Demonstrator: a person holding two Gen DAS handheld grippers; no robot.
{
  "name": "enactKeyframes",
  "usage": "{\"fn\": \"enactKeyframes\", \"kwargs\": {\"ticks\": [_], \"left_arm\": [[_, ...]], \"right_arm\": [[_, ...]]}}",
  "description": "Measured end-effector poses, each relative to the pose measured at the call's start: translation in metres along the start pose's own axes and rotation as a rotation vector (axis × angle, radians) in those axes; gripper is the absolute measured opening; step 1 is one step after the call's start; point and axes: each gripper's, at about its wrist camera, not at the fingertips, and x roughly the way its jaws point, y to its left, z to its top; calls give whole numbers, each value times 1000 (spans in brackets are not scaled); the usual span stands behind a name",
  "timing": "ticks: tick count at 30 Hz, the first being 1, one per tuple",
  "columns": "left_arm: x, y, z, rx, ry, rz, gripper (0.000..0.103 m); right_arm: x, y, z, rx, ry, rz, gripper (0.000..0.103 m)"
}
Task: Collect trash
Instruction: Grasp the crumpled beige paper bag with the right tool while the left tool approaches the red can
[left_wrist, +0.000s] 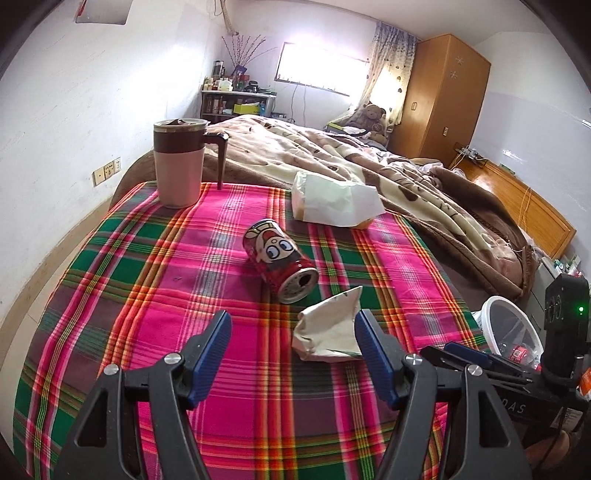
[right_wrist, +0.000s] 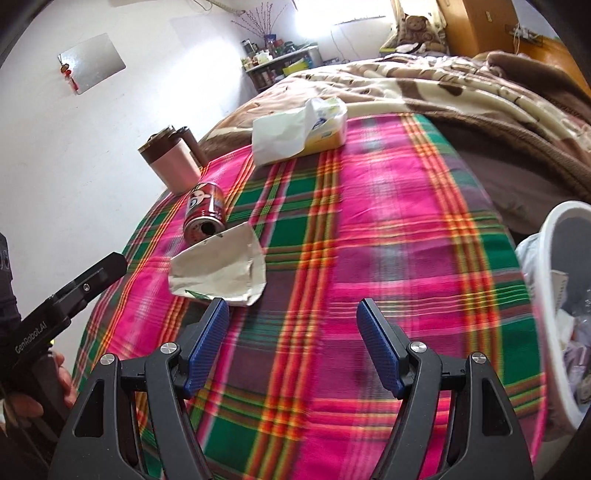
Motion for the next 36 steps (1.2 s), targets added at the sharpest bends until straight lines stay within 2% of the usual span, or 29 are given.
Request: {"fn": "enactKeyframes", "kwargs": {"ticks": [9, 12, 15, 16, 18, 26, 32, 33, 35, 36], "left_arm": [[8, 8, 7, 8, 9, 10, 71], [14, 11, 10, 0, 20, 8, 71], [17, 10, 11, 16, 28, 5, 71], [19, 10, 12, 18, 33, 9, 71], [22, 12, 13, 16, 40, 5, 71], [30, 19, 20, 9, 45, 18, 71], [30, 25, 23, 5, 45, 19, 71], [30, 27, 23, 4, 47, 18, 71], [29, 29, 24, 1, 47, 19, 71], [28, 31, 25, -5, 45, 16, 71]], "right_arm": [[33, 18, -5, 48, 89, 68, 68], [42, 19, -6, 87, 110, 94, 45], [50, 21, -5, 120, 125, 137, 31], [51, 21, -5, 126, 128, 141, 20], [53, 22, -4, 131, 129, 147, 6], [46, 8, 11, 153, 79, 116, 5], [52, 15, 7, 190, 152, 230, 8], [55, 18, 5, 198, 159, 246, 14], [60, 24, 4, 205, 159, 259, 36], [62, 27, 3, 213, 158, 268, 56]]}}
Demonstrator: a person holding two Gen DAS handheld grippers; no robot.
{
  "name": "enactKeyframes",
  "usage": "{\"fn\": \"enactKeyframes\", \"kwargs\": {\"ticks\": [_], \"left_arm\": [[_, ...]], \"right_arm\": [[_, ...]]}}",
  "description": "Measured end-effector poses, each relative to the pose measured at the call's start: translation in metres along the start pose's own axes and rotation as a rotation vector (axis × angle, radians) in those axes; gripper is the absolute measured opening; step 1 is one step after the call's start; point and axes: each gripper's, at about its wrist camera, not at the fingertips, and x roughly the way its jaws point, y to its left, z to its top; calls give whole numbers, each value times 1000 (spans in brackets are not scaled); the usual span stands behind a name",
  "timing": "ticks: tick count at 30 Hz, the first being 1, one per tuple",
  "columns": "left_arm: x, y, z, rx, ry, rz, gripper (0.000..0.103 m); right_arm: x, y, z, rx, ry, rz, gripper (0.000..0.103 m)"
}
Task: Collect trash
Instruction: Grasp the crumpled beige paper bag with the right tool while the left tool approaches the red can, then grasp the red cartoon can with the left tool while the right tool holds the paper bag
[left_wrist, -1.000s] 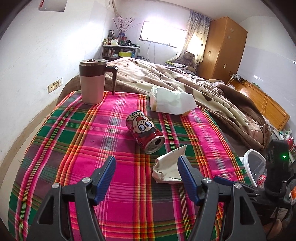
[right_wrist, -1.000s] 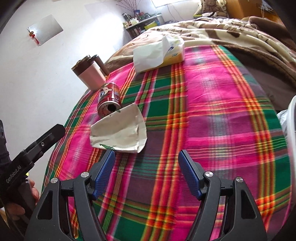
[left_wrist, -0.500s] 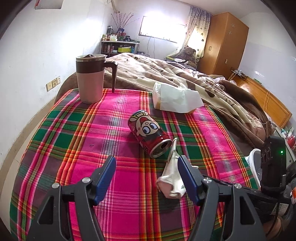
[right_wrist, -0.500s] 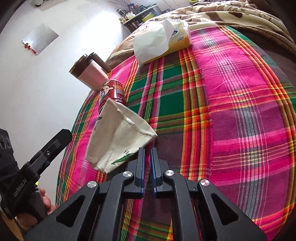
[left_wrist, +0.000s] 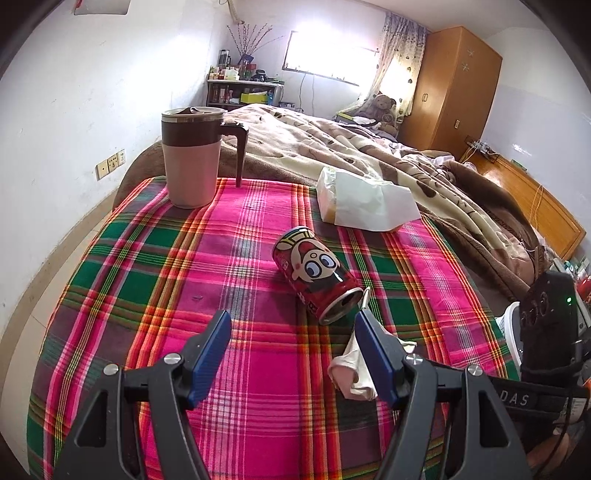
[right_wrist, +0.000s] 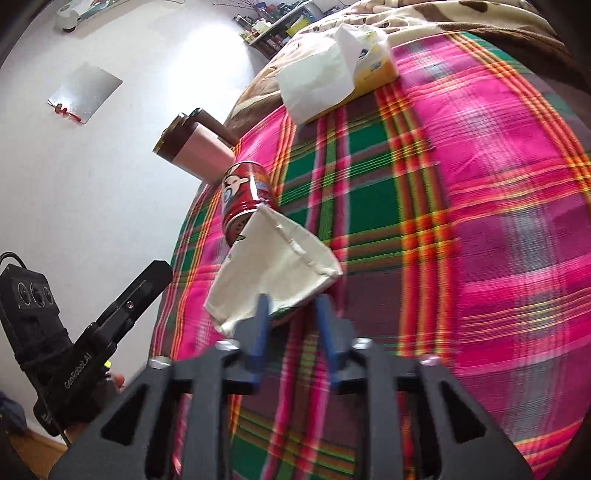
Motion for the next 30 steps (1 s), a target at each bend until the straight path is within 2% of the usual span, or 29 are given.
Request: {"fn": "enactKeyframes", "kwargs": {"ticks": [1, 5, 6, 7, 9, 15, 20, 30], "left_arm": [[0, 1, 2, -5, -3, -7, 71], [4, 0, 10, 6, 1, -9, 73], [6, 0, 12, 8, 3, -9, 73], [8, 0, 14, 7, 5, -13, 73], [16, -1, 18, 6, 13, -28, 74], [40, -3, 25, -18, 53, -42, 74], [55, -7, 31, -31, 73, -66, 74], [85, -13, 36, -50, 112, -46, 74]], "right_arm": [[3, 1, 0, 10, 3, 5, 60], [7, 9, 2, 4, 0, -31, 58], [7, 11, 3, -3, 1, -48, 44], [8, 13, 4, -9, -1, -68, 24], [10, 12, 7, -2, 4, -92, 13], [3, 7, 9, -24, -21, -118, 10], [-11, 1, 22, -58, -64, -199, 10], [-29, 0, 49, -247, -138, -493, 10]]}}
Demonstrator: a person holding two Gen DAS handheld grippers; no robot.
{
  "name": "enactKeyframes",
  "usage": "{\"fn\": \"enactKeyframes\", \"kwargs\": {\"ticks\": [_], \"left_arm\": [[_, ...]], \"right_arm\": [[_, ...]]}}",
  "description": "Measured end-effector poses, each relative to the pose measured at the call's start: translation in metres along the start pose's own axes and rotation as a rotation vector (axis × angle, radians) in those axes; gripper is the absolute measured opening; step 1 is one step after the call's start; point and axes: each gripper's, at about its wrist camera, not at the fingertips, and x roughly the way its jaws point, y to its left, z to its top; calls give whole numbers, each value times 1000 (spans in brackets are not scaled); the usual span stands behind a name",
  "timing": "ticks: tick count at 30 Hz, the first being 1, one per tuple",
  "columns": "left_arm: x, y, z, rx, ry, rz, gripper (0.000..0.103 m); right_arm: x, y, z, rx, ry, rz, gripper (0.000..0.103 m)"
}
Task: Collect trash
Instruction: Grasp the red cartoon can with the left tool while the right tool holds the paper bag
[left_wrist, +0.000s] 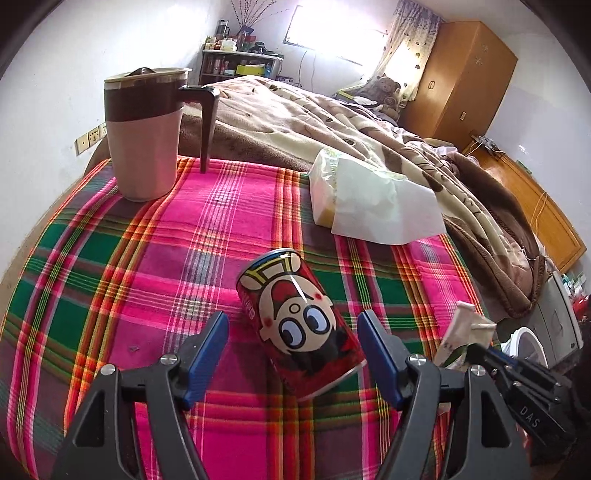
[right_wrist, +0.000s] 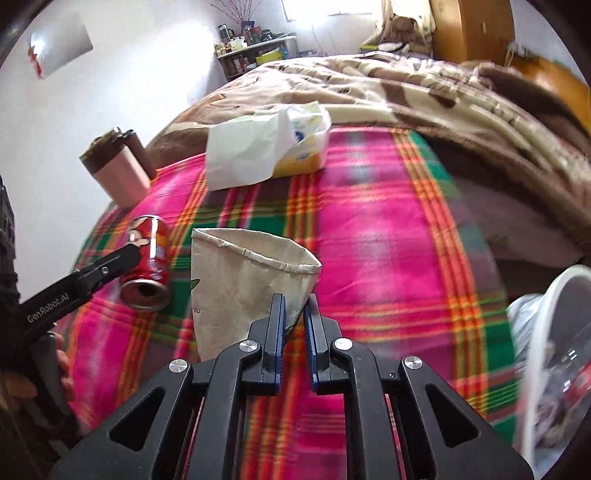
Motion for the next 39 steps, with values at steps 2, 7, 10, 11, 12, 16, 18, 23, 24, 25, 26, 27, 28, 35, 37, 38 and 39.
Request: {"fn": "enactKeyframes", "kwargs": {"ticks": [2, 7, 10, 11, 12, 16, 18, 23, 24, 25, 26, 27, 28, 35, 37, 38, 39], "left_arm": [[6, -1, 1, 0, 11, -2, 74], [18, -2, 0, -8, 36, -3, 74], [23, -5, -1, 12, 44, 14, 74], [24, -5, -1, 11, 47, 18, 73], [26, -4, -1, 5, 50, 25, 72], [29, -1, -1, -1, 55, 37, 72], [31, -1, 0, 3, 58, 38, 72], [36, -3, 3, 14, 61, 50, 72], [37, -3, 4, 14, 61, 52, 72], [37, -3, 4, 10, 59, 51, 72], [37, -3, 5, 11, 55, 51, 72], [36, -3, 5, 9, 49, 53, 70], [37, -2, 5, 4, 45, 56, 68], [32, 1, 2, -9, 38, 66, 57], [29, 0, 0, -6, 37, 69, 57], [27, -1, -2, -4, 32, 69, 56], [23, -2, -3, -2, 26, 68, 56]], "right_arm": [[1, 1, 4, -51, -15, -61, 10], [4, 3, 10, -114, -23, -89, 10], [7, -1, 10, -86, -22, -37, 11], [10, -4, 10, -64, -12, -14, 11], [11, -5, 9, -50, -5, 5, 12], [20, -12, 3, 12, 34, 89, 23], [21, -15, 0, 49, 37, 122, 31], [25, -15, -6, 101, 45, 170, 34], [24, -15, -7, 106, 42, 172, 34], [24, -15, -7, 114, 42, 172, 34], [25, -14, -6, 116, 42, 171, 34], [26, -14, -5, 114, 41, 170, 34], [26, -13, -5, 111, 41, 166, 34], [24, -20, -7, 124, 32, 175, 22], [21, -21, -7, 118, 27, 177, 17], [19, -20, -7, 111, 21, 175, 17], [17, -20, -7, 101, 14, 169, 14]]}}
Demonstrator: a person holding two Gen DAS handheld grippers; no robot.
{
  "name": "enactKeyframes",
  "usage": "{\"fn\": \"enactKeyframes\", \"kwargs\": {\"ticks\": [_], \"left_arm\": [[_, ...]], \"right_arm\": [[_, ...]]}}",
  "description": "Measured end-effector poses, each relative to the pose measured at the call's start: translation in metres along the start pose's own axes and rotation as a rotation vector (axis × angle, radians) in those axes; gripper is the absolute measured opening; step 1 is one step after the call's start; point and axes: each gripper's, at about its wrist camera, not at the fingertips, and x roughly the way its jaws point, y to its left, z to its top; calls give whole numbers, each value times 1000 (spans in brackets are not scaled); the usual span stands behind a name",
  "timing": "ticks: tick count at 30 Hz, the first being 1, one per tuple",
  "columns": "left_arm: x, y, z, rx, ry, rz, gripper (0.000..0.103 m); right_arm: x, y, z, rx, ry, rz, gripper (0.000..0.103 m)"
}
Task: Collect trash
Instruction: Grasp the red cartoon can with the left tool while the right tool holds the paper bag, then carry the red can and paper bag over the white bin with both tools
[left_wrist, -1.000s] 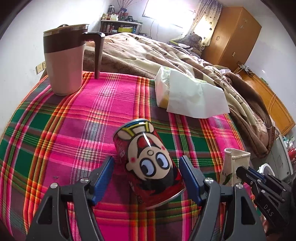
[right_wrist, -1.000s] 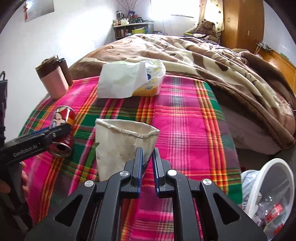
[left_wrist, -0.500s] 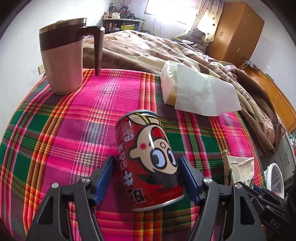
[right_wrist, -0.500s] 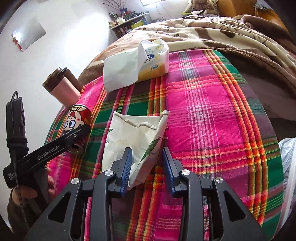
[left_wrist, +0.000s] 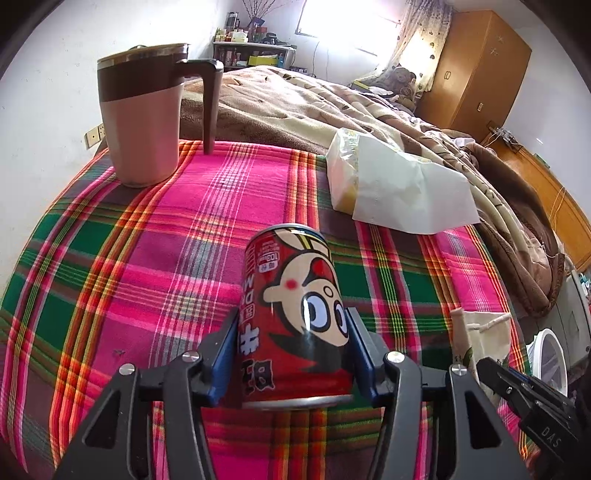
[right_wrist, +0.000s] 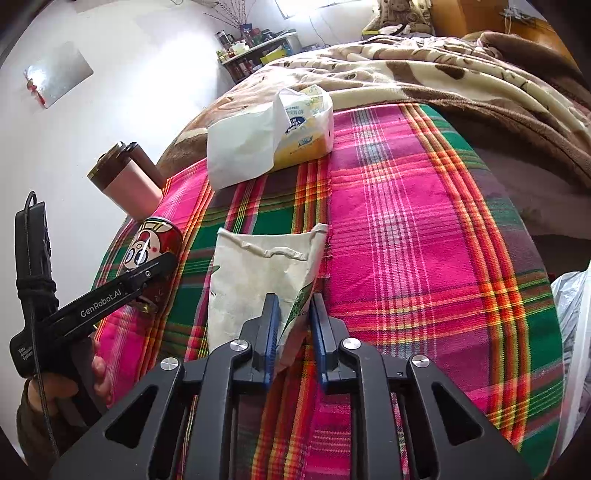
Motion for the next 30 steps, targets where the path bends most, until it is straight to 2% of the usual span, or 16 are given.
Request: {"fn": "enactKeyframes", "kwargs": {"ticks": [5, 13, 30], "left_arm": [[-17, -6, -10, 11, -21, -7, 55], [-47, -25, -31, 39, -53, -27, 54], [-116, -97, -66, 157, -145, -125, 54]], "right_arm": [[-13, -3, -4, -14, -30, -13, 10], [-35, -11, -13, 2, -68, -15, 10], [-106, -38, -29, 27, -190, -52, 10]]}}
